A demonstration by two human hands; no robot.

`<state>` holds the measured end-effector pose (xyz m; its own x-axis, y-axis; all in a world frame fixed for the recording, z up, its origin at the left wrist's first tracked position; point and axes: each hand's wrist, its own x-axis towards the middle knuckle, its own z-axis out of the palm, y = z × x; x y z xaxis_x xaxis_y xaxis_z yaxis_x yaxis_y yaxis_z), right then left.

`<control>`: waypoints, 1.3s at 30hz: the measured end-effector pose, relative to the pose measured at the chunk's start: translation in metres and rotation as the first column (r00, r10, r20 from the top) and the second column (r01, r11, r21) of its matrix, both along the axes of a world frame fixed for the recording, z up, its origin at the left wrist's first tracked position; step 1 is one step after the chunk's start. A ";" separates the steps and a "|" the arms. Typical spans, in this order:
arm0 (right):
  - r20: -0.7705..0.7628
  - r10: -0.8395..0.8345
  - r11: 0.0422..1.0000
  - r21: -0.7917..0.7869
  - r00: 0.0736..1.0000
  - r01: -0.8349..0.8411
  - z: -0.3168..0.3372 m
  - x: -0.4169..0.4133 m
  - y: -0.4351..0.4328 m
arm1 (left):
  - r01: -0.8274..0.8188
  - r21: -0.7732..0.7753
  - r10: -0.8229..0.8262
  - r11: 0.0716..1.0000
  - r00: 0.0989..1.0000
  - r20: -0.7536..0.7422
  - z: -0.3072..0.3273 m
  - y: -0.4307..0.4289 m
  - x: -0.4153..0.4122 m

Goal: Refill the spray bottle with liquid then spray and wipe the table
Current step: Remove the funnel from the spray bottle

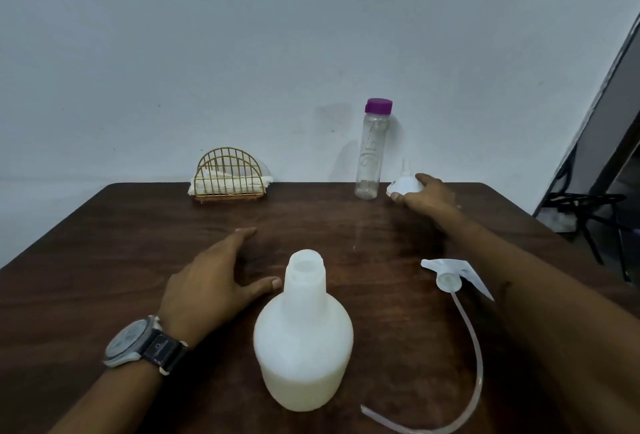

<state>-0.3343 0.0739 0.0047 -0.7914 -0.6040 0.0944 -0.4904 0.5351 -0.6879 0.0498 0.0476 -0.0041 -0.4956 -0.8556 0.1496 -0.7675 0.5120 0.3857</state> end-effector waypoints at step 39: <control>-0.283 0.381 0.845 0.493 0.880 -0.207 0.009 0.108 0.157 | 0.180 0.187 -0.131 0.966 0.960 -0.247 0.015 0.106 0.058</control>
